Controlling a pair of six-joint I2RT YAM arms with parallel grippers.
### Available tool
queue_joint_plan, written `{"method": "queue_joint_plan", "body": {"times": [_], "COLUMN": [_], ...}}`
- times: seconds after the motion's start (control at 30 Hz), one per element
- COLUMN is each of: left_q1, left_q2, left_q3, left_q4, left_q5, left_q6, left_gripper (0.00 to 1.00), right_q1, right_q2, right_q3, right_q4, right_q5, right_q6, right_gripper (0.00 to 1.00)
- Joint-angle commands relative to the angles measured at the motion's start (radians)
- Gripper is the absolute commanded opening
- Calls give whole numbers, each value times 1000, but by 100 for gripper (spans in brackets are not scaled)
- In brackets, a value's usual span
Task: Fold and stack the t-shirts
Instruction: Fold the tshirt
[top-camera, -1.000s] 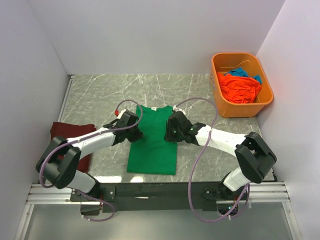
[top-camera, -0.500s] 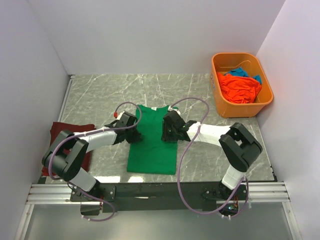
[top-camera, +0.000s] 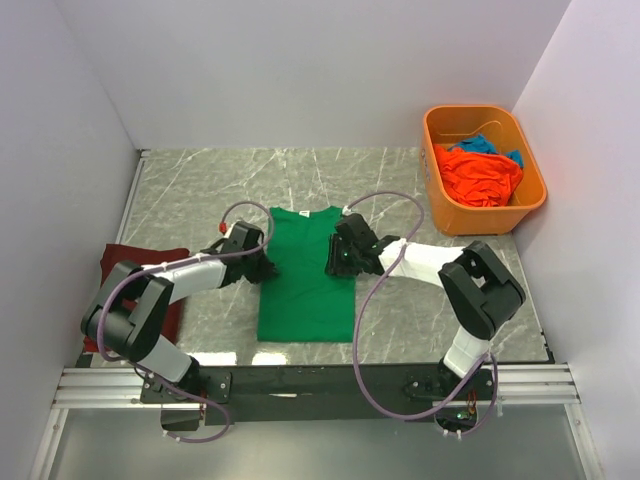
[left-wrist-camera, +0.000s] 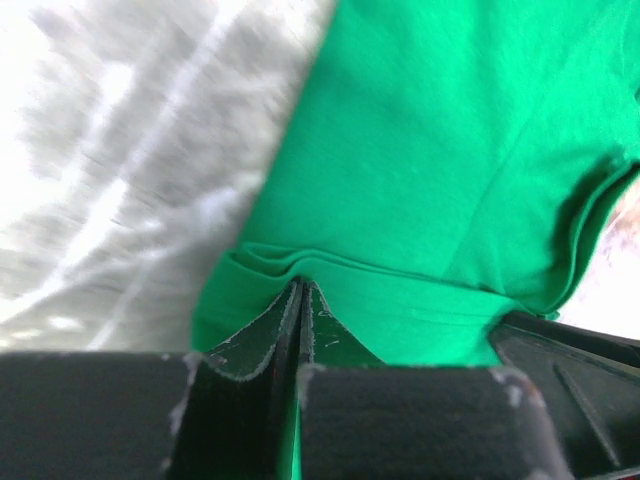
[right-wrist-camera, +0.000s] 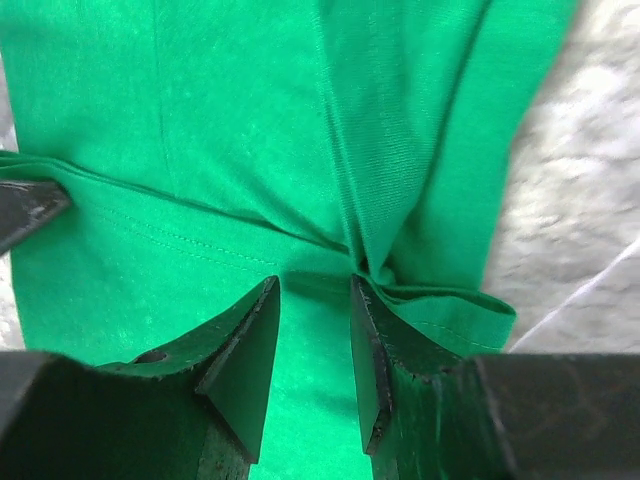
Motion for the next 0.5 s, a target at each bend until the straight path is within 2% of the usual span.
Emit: {"method": "queue_joint_plan", "body": {"times": [0.0, 0.27, 0.47], "left_q1": [48, 68, 71], "left_q2": [-24, -42, -99], "left_q3": [23, 43, 57], "left_q4": [-44, -44, -72], "left_q5": [-20, 14, 26], "left_q6": [67, 100, 110], "left_gripper": [7, 9, 13], "right_q1": [-63, -114, -115], "right_q2": [-7, -86, -113], "right_q3": [9, -16, 32], "right_q4": [-32, 14, -38], "right_q5": [23, -112, -19], "right_q6": [-45, -56, -54], "right_gripper": [42, 42, 41]}}
